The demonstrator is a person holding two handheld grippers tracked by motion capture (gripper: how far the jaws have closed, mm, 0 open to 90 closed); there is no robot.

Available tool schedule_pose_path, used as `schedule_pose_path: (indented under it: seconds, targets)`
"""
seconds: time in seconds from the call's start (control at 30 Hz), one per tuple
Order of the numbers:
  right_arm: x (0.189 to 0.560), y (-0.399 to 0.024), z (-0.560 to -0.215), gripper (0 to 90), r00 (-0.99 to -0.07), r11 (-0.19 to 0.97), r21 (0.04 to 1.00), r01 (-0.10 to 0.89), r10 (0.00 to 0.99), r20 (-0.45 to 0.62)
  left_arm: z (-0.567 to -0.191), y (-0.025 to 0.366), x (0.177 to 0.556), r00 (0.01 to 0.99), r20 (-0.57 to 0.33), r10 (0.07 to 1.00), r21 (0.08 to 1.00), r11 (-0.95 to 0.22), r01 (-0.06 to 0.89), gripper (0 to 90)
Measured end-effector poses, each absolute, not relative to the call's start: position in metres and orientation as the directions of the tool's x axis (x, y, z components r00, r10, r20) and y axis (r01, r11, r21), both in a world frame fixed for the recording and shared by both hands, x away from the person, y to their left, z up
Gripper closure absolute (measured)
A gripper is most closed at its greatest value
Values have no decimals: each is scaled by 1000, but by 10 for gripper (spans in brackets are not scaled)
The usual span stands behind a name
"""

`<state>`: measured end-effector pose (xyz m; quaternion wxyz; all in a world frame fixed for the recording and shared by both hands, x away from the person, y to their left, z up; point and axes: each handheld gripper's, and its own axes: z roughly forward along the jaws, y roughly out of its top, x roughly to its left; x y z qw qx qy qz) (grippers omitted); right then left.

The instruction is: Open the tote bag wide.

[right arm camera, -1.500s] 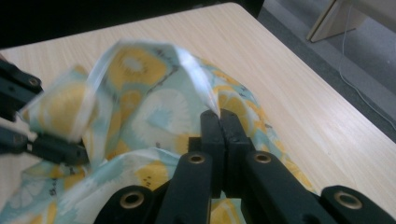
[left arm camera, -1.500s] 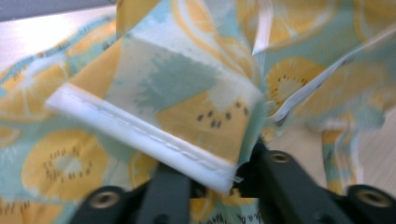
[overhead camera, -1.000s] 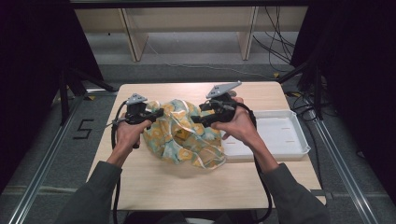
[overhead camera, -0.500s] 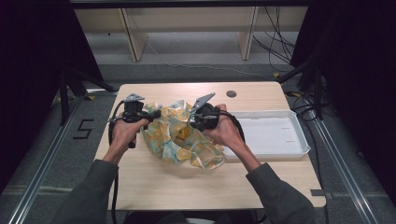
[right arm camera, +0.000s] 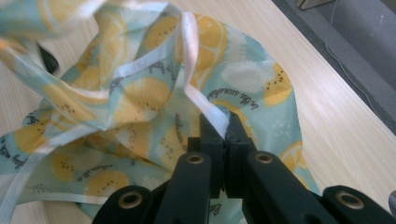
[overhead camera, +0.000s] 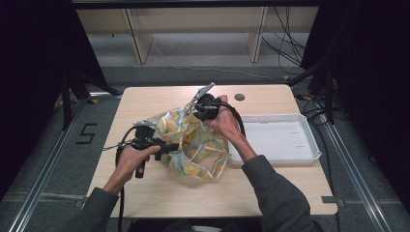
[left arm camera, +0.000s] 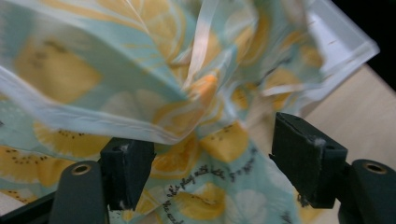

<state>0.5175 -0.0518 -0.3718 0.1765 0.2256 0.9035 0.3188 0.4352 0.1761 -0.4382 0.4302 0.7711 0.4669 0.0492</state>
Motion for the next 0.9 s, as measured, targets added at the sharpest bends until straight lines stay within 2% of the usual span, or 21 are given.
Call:
schedule_pose_path:
  seconds: [0.1, 0.13, 0.2, 0.27, 0.3, 0.37, 0.47, 0.63, 0.67, 0.8, 0.87, 0.9]
  targets:
    - [519, -50, -370, 900, -841, 693, 658, 294, 515, -167, -448, 170, 445, 539, -330, 775, 699, -184, 691, 298]
    - [519, -50, -370, 900, -841, 693, 658, 294, 515, -167, -448, 170, 445, 539, -330, 775, 699, -184, 691, 326]
    - [519, -50, -369, 900, -847, 691, 665, 284, 505, -163, -451, 166, 451, 545, -289, 787, 716, -200, 669, 448]
    - [520, -51, -368, 900, -846, 685, 664, 300, 512, -147, -453, 168, 465, 566, -226, 793, 730, -247, 637, 673]
    - [521, -52, -368, 900, -847, 681, 665, 305, 514, -137, -453, 170, 468, 556, -229, 799, 735, -232, 637, 772]
    - [523, -55, -369, 900, -846, 677, 676, 290, 512, -151, -448, 176, 473, 562, -199, 803, 750, -244, 615, 889]
    - [528, -60, -367, 900, -847, 672, 680, 295, 512, -139, -432, 189, 477, 573, -139, 808, 756, -287, 589, 898]
    - [538, -69, -370, 900, -827, 644, 694, 322, 549, -125, -410, 208, 483, 542, -96, 835, 784, -272, 557, 900]
    - [541, -71, -371, 900, -825, 646, 689, 329, 552, -123, -404, 215, 487, 503, -90, 859, 799, -239, 552, 900]
    - [552, -76, -378, 900, -809, 629, 699, 340, 574, -123, -406, 226, 498, 463, -77, 883, 795, -226, 562, 900]
    - [562, -77, -389, 900, -776, 613, 681, 401, 622, -104, -415, 232, 505, 459, -65, 886, 770, -248, 588, 900]
    - [562, -77, -389, 900, -776, 613, 681, 401, 622, -104, -421, 233, 508, 442, -82, 893, 770, -225, 598, 900]
